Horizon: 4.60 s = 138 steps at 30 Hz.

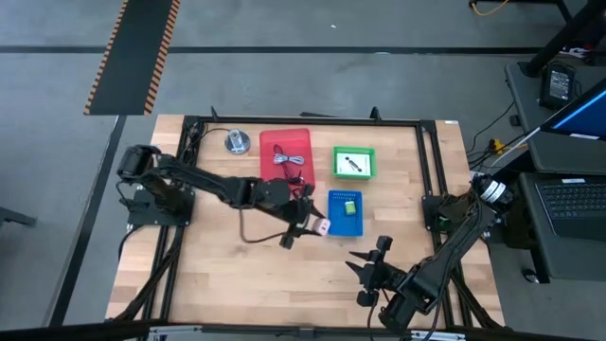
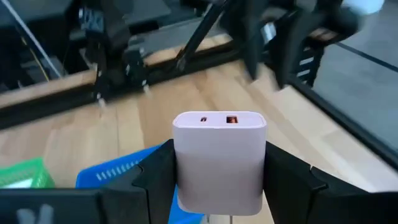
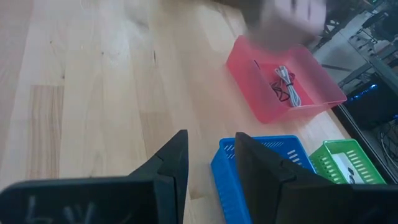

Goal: Pick and place items into bin
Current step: Put the white charger adapter into the blue bin, then return to Home Position

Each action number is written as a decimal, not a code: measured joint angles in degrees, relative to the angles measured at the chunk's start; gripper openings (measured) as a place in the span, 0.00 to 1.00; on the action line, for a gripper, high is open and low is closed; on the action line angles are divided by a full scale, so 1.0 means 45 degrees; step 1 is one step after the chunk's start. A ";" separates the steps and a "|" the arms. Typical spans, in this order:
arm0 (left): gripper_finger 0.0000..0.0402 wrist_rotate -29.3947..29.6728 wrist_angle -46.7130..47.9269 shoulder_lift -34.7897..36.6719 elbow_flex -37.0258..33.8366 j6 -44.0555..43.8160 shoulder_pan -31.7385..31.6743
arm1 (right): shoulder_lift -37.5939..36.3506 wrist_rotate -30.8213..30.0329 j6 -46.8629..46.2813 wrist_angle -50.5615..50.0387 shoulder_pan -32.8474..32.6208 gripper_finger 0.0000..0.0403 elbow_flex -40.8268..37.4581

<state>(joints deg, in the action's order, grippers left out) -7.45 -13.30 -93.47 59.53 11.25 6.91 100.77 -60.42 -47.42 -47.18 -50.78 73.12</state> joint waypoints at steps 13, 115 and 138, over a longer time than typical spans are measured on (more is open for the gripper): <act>0.47 -0.1019 -0.3598 -0.3010 0.0396 -0.0223 -0.1684 | 0.0000 -0.0005 0.0019 -0.0125 0.0082 0.27 0.0000; 0.00 0.3414 0.1605 1.6091 -1.0529 -0.0355 -0.0446 | -0.5729 0.8358 1.1002 1.2990 0.7968 0.00 -0.6245; 0.00 0.3108 0.2607 2.0466 -1.3129 -0.1035 -0.2805 | -1.5669 0.8476 1.1795 1.0966 0.8655 0.00 -1.0556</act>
<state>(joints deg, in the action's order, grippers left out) 6.54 -1.57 -1.37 0.45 6.59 -5.71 30.26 -22.28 5.66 2.17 -11.84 25.62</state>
